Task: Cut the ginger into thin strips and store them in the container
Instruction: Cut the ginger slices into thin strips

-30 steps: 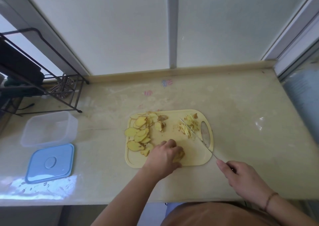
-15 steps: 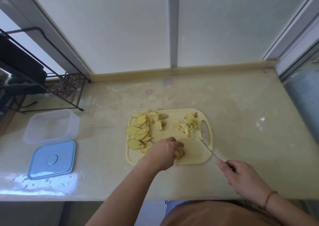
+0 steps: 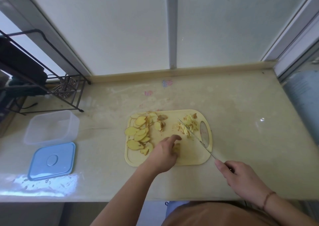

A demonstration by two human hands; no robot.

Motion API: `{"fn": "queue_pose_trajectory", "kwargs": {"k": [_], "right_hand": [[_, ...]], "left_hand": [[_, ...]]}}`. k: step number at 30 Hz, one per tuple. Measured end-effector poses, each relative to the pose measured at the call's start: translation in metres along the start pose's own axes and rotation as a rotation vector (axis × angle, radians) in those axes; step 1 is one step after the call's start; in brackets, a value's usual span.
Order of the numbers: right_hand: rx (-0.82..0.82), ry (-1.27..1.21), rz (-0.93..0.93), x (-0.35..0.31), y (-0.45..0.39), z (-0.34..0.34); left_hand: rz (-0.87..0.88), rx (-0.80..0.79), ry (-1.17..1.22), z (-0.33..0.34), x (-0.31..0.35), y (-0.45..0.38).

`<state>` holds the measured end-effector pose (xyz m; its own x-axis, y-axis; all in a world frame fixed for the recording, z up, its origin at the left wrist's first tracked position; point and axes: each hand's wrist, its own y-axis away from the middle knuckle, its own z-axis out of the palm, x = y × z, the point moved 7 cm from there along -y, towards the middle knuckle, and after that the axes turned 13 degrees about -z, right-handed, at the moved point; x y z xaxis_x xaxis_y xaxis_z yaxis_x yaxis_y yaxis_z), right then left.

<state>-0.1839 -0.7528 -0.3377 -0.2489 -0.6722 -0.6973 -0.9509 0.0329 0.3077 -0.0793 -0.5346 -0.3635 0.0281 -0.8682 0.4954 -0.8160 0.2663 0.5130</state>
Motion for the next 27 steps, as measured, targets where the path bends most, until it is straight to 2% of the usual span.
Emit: {"fn": "queue_pose_trajectory", "kwargs": {"k": [4, 9, 11, 13, 16, 19, 23, 25, 27], "right_hand": [[-0.009, 0.004, 0.012, 0.0, 0.0, 0.002], [-0.022, 0.008, 0.006, -0.001, -0.001, 0.003], [-0.032, 0.003, 0.01, -0.002, -0.001, 0.004], [-0.045, -0.035, 0.018, -0.004, 0.0, 0.005], [-0.074, -0.225, 0.088, -0.006, 0.002, 0.01], [-0.14, -0.431, 0.184, -0.01, 0.004, 0.022], [-0.218, -0.52, 0.248, -0.016, 0.008, 0.038], [-0.235, -0.554, 0.262, -0.018, 0.01, 0.047], [-0.242, -0.575, 0.272, -0.021, 0.011, 0.056]], "left_hand": [[0.062, 0.123, -0.085, 0.0, -0.002, 0.002], [0.061, 0.172, -0.175, 0.007, -0.003, 0.002], [0.025, 0.195, -0.062, 0.002, -0.006, 0.002], [-0.088, 0.245, 0.158, -0.008, -0.012, 0.0], [-0.235, 0.282, 0.366, -0.013, -0.018, -0.004], [-0.138, 0.388, 0.293, -0.012, -0.01, -0.004], [0.016, 0.509, 0.11, -0.009, -0.017, 0.001], [0.084, 0.493, 0.078, -0.01, -0.026, 0.005], [0.142, 0.412, 0.02, -0.008, -0.034, 0.007]]}}
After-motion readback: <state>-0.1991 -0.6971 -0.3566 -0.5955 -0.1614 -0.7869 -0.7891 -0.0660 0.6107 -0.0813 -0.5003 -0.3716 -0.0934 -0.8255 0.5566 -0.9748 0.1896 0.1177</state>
